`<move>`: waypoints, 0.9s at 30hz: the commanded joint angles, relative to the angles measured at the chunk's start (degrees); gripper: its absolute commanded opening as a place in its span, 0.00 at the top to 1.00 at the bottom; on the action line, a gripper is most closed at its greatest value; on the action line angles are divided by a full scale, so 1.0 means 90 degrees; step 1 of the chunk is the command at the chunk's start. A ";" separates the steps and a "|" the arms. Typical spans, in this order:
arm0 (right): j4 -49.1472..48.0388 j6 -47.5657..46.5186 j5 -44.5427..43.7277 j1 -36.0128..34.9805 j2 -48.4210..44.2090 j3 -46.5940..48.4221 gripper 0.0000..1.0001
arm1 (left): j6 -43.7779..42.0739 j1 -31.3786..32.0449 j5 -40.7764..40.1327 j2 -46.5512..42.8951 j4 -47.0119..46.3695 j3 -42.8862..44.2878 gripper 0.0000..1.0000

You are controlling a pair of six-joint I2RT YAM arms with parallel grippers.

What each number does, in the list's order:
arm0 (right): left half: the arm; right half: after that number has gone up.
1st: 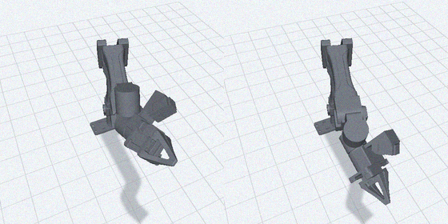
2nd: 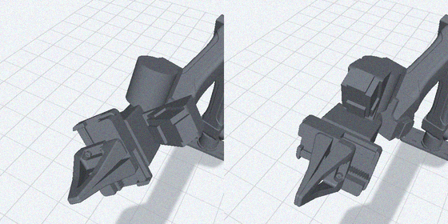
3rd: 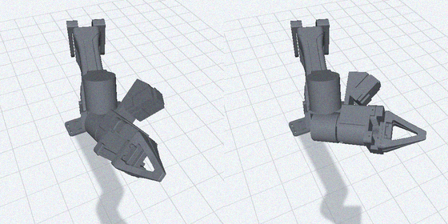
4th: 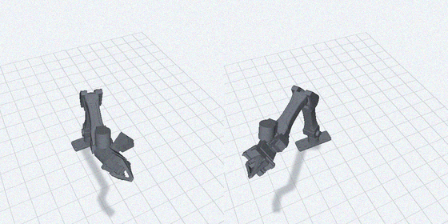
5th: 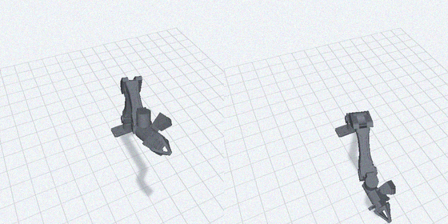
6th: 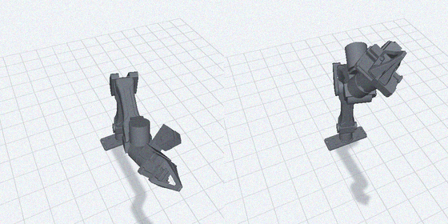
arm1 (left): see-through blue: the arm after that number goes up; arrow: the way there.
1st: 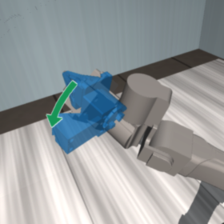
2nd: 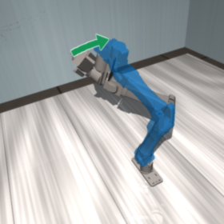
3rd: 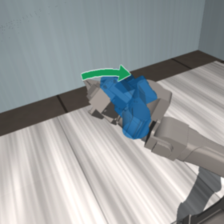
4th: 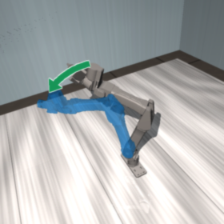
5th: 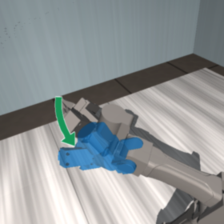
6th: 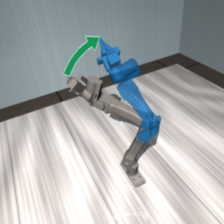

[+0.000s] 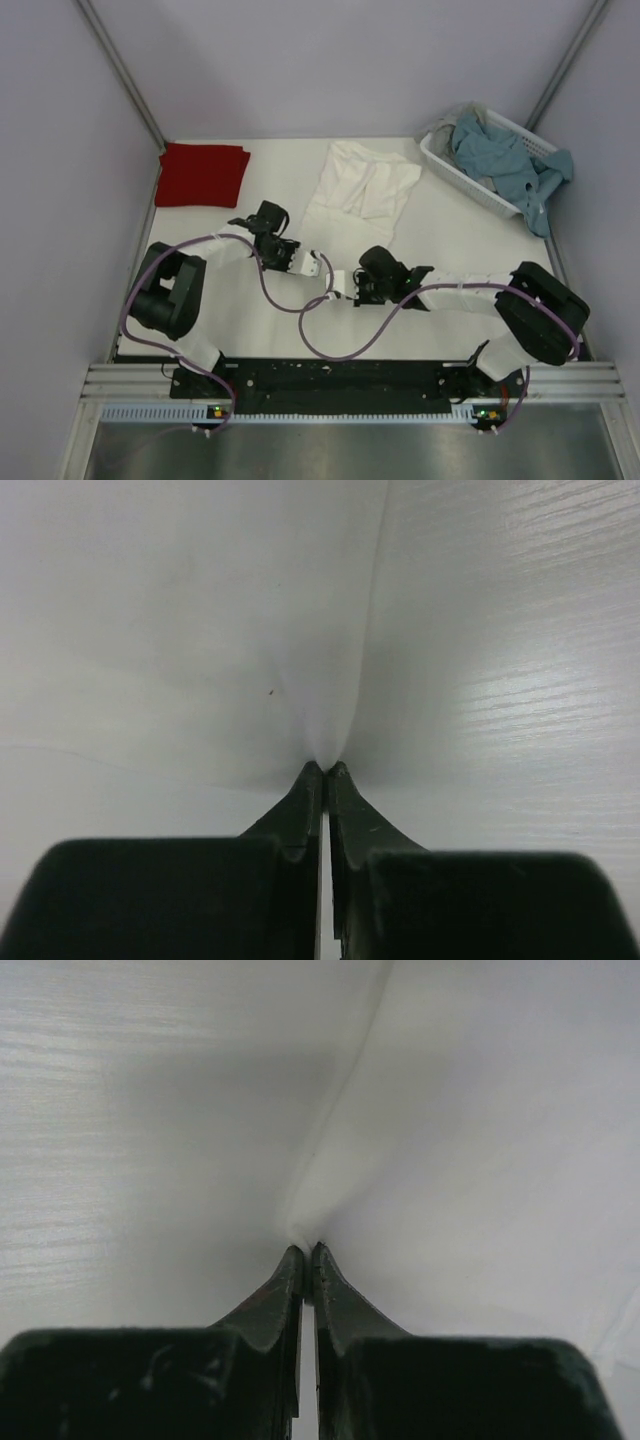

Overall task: Fold and stack the t-shirts
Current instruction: Grab one side of the 2/3 rectangular tshirt with both arms, then fold the long partially folded tshirt into a neat square

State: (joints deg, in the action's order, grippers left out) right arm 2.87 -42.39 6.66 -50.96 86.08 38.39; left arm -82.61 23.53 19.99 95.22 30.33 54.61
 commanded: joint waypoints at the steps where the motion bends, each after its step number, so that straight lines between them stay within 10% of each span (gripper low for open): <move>1: 0.0285 0.0120 -0.0114 -0.0060 -0.0335 0.0100 1.00 | 0.0350 0.0071 -0.0228 0.0055 0.0048 -0.0081 1.00; 10: 0.1779 0.0549 -0.0114 -0.0489 -0.1887 0.0080 1.00 | 0.1072 0.0393 0.0063 -0.1612 0.1170 -0.0735 1.00; 27: 0.3216 0.1879 0.0335 -0.1174 -0.4554 0.0627 1.00 | 0.3474 0.0472 0.1070 -0.2944 0.4756 0.1732 1.00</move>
State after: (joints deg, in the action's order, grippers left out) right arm 29.52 -29.26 8.27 -61.12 48.56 39.94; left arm -56.60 27.92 26.81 70.54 64.77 62.22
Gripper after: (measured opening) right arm 0.015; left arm 0.012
